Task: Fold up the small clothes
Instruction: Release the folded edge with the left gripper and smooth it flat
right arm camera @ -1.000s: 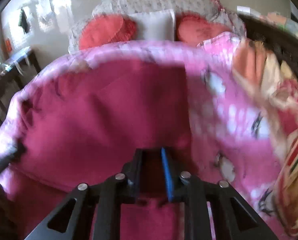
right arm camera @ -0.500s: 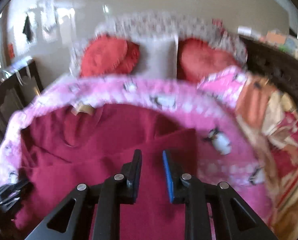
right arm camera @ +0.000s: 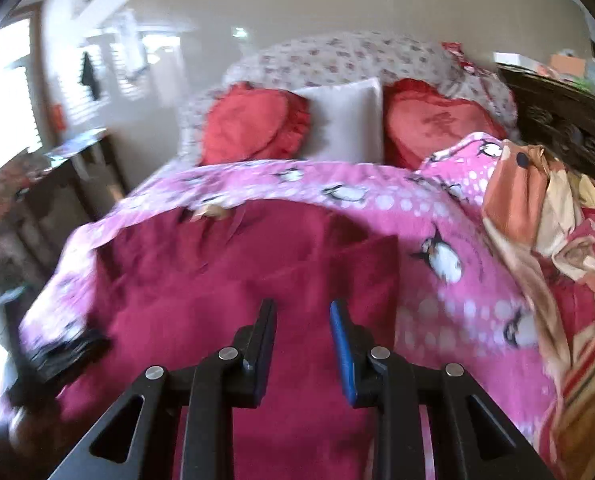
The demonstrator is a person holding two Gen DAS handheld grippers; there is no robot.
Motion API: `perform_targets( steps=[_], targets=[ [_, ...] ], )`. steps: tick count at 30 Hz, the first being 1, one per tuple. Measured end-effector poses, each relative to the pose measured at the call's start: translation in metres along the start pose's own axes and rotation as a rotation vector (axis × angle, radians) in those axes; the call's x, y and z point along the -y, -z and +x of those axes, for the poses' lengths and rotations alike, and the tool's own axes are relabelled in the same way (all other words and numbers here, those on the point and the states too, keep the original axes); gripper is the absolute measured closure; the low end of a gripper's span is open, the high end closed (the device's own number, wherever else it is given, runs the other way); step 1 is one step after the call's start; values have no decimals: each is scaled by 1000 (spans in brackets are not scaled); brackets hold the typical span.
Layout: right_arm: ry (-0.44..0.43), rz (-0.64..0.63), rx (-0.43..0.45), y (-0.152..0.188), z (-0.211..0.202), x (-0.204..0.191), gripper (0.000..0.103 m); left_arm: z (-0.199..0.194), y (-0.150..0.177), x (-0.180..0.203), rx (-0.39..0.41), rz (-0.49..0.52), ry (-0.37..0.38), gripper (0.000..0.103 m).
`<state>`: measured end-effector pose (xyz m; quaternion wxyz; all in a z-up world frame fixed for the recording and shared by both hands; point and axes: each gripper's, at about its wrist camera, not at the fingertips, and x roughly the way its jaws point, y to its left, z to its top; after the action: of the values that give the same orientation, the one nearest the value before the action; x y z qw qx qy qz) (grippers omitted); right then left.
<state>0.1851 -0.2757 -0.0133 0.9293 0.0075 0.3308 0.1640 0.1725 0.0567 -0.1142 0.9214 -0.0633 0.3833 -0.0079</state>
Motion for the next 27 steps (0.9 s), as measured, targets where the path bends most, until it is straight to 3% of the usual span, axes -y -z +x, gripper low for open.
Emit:
perform_targets(
  steps=[2,4,6,7,10,12,17,20,22,24,26,27],
  targets=[
    [13,-42,-70,23,0,-1,77,0,0,0,0,0,-1,83],
    [99,-43,-217,51,27,11,77,0,0,0,0,1,1,83],
    [55,16,-160,56,24,24,77,0,0,-1,-1,-1,3,83],
    [53,44,-175,53,24,26,77,0,0,-1,-2,-2,3,83],
    [134,-17,-157,45,8,9,78,0,0,0,-1,-1,1,83],
    [139,-44,-124,48,-13,-2,78,0,0,0,-1,-2,2,83],
    [87,-15,-101,82,-71,-16,75,0,0,-1,-4,-1,10,83],
    [35,-2,-144,111,-99,-22,74,-8,-1,-4,-45,12,61,82],
    [14,-8,-163,134,-121,-30,66,-28,2,-11,-90,27,150,82],
    [2,-3,-170,155,-137,-32,58,-54,14,-24,-105,35,212,72],
    [-20,25,-180,179,-150,-32,58,-79,34,-38,-111,71,200,30],
    [-33,45,-190,188,-154,-31,58,-91,46,-46,-110,79,189,27]
  ],
)
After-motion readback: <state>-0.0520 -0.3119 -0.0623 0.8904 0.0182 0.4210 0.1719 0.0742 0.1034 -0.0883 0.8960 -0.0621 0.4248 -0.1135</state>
